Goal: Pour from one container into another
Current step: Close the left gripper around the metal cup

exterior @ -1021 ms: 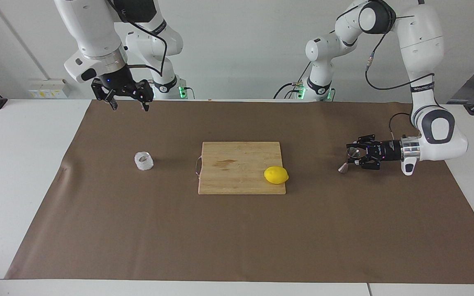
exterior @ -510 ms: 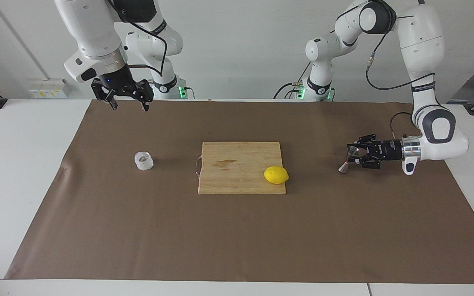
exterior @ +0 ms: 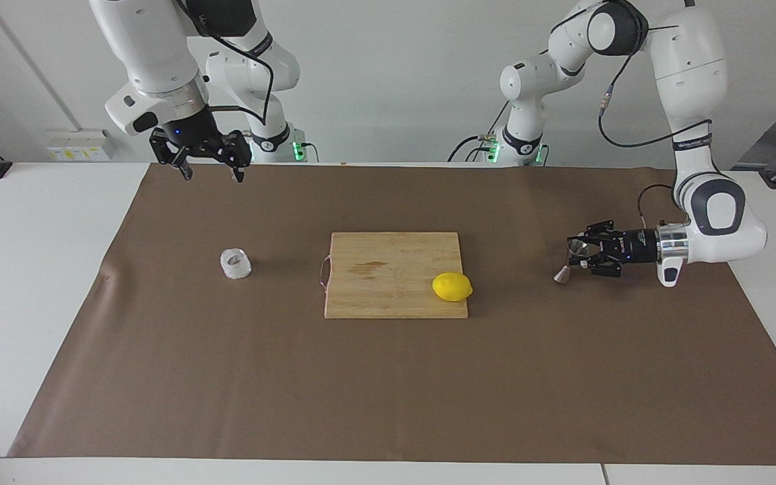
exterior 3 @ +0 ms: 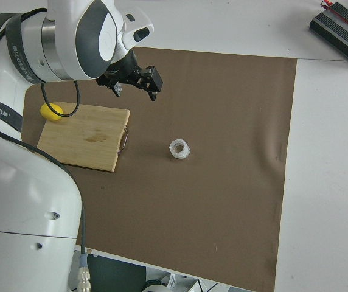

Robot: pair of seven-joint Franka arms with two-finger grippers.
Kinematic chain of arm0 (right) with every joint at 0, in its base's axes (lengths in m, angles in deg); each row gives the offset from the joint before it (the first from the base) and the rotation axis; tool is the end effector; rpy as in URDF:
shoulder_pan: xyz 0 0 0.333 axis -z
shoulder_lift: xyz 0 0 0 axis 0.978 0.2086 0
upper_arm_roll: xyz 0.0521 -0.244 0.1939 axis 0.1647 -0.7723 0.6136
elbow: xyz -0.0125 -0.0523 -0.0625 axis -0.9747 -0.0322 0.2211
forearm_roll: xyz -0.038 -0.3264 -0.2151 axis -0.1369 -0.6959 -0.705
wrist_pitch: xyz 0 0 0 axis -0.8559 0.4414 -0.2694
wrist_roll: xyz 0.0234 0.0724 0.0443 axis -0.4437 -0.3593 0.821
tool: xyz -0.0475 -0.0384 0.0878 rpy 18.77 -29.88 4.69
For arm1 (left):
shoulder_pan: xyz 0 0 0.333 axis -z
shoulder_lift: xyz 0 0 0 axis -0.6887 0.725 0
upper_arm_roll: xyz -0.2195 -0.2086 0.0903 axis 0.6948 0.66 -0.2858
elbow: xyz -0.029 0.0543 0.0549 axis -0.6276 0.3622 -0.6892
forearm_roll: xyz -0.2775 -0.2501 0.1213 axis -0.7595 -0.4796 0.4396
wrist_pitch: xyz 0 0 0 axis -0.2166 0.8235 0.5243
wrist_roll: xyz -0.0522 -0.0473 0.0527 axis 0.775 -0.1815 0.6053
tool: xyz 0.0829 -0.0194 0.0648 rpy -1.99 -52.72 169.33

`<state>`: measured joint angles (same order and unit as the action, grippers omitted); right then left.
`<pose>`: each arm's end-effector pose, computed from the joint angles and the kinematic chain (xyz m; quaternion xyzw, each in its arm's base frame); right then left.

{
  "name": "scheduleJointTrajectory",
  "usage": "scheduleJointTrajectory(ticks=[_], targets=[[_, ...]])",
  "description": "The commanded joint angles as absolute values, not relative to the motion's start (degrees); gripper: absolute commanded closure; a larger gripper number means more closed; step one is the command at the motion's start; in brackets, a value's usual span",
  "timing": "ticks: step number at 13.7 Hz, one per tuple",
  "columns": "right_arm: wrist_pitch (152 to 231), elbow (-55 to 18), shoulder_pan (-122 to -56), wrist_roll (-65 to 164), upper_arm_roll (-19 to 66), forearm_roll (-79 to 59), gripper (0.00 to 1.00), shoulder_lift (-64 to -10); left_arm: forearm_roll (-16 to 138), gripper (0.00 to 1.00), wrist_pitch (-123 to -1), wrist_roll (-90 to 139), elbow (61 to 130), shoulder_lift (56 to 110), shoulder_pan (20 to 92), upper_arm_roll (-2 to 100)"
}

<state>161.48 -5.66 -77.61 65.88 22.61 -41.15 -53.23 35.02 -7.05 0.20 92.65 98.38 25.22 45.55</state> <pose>0.5400 0.0560 0.6227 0.9994 -0.0217 -0.0238 0.0099 0.5562 0.0932 0.2852 0.6575 0.5148 -0.4370 0.3342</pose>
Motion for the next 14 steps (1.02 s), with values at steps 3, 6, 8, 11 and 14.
scheduleJointTrajectory(ticks=[3, 6, 8, 11, 14], targets=[[161.64, -7.0, -77.52, 64.36, 22.15, -39.44, 0.0, -54.53, 33.96, 0.63, -7.38, 0.39, 92.85, 98.0, 26.04, 45.11], [161.64, -7.0, -77.43, 64.36, 22.06, -39.44, 0.0, -54.53, 33.96, 0.7, -7.47, 0.39, 92.76, 98.0, 26.13, 45.11], [161.64, -7.0, -77.52, 64.36, 22.06, -39.44, 0.0, -54.53, 33.96, 0.71, -7.56, 0.39, 92.76, 98.09, 26.13, 45.11], [161.64, -7.0, -77.52, 64.36, 22.15, -39.44, 0.0, -54.53, 33.96, 0.72, -7.47, 0.39, 92.76, 98.09, 26.22, 45.11], [161.64, -7.0, -77.43, 64.36, 22.15, -39.44, 0.0, -54.53, 33.96, 0.95, -7.38, 1.35, 92.5, 98.0, 26.22, 45.2]])
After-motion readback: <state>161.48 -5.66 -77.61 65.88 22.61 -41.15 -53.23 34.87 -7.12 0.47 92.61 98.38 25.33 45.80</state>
